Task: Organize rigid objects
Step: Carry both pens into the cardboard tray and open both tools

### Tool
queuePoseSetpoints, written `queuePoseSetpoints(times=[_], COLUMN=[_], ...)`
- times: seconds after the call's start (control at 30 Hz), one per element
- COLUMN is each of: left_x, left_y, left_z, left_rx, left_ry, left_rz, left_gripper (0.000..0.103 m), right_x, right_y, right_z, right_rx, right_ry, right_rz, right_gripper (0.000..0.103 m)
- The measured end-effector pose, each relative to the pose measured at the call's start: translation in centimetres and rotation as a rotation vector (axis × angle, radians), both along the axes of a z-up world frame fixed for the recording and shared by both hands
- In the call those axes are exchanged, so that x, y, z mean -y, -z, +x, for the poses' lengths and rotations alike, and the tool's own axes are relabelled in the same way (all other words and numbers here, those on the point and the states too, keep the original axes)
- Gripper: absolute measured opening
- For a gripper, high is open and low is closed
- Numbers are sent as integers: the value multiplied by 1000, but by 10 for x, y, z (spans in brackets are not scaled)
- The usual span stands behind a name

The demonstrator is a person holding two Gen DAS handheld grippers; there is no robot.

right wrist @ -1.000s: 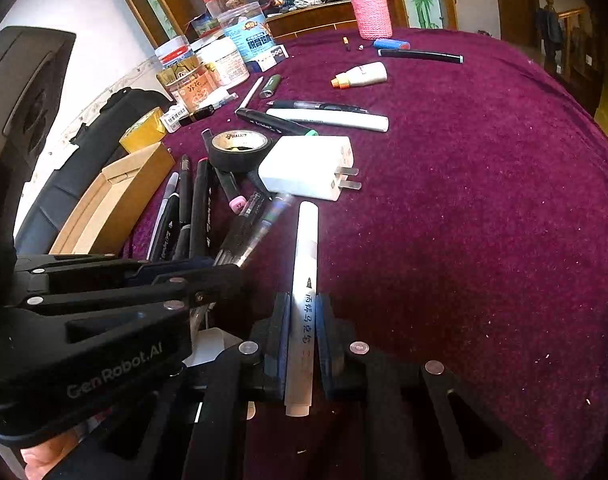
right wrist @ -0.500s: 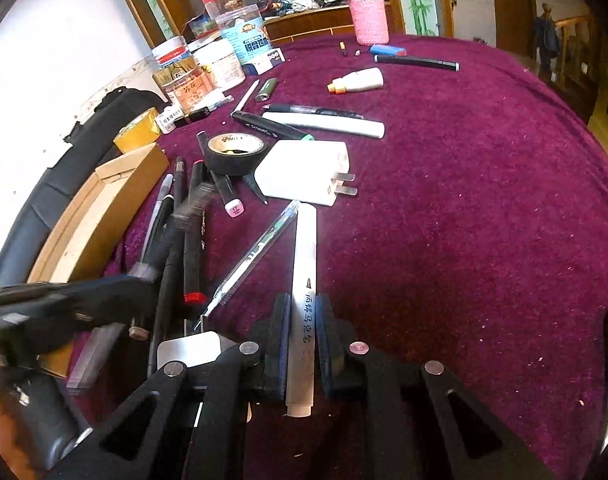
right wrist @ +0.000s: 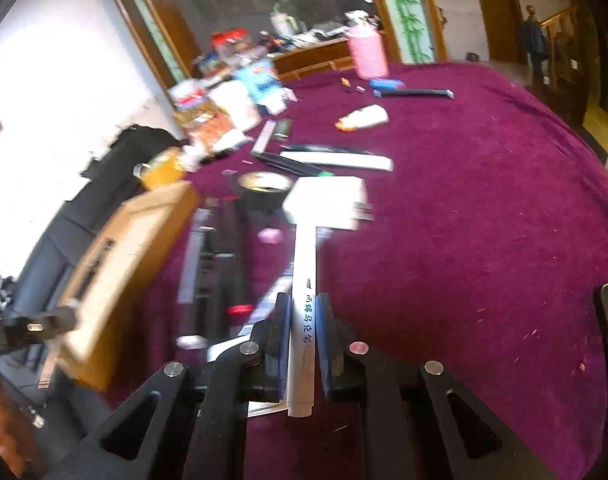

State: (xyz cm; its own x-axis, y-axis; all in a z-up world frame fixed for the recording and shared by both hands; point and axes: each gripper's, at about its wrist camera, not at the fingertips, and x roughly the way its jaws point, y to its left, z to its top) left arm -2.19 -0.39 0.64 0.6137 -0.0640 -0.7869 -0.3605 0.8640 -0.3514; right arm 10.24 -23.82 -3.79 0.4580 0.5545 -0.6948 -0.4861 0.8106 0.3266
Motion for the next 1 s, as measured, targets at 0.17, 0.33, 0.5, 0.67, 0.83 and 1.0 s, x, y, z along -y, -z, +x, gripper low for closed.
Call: queuePoseSetpoints(times=[0.17,0.33,0.5,0.67,0.83,1.0], left_x=[-17,-36,-61,-93,-126,-145], left_y=[-2,0,3,13,22,36], left_z=[-20,-33,-35,-35,-37,-30], left_rx=[2,5,-2,-16,-31,-56], left_ry=[-71,-117,-145,-178,-212,-216], left_rz=[34,55,77,32,-19,-42], left_gripper=[8,8,8,8,8,8], right_x=[-35,-77,-112,-146,-183,-212], right_y=[-35,-46,-42,-38,-29,-17], right_z=[-42,-73,-79,-72,-66,-58], right_rx=[-3,-4,-18,-56,-78,-105], right_ry=[-131,-249,-304,-351,-384,-397], right_rz=[41,28,2,3,-16,-34], right_gripper=[12,12,12,12,12,12])
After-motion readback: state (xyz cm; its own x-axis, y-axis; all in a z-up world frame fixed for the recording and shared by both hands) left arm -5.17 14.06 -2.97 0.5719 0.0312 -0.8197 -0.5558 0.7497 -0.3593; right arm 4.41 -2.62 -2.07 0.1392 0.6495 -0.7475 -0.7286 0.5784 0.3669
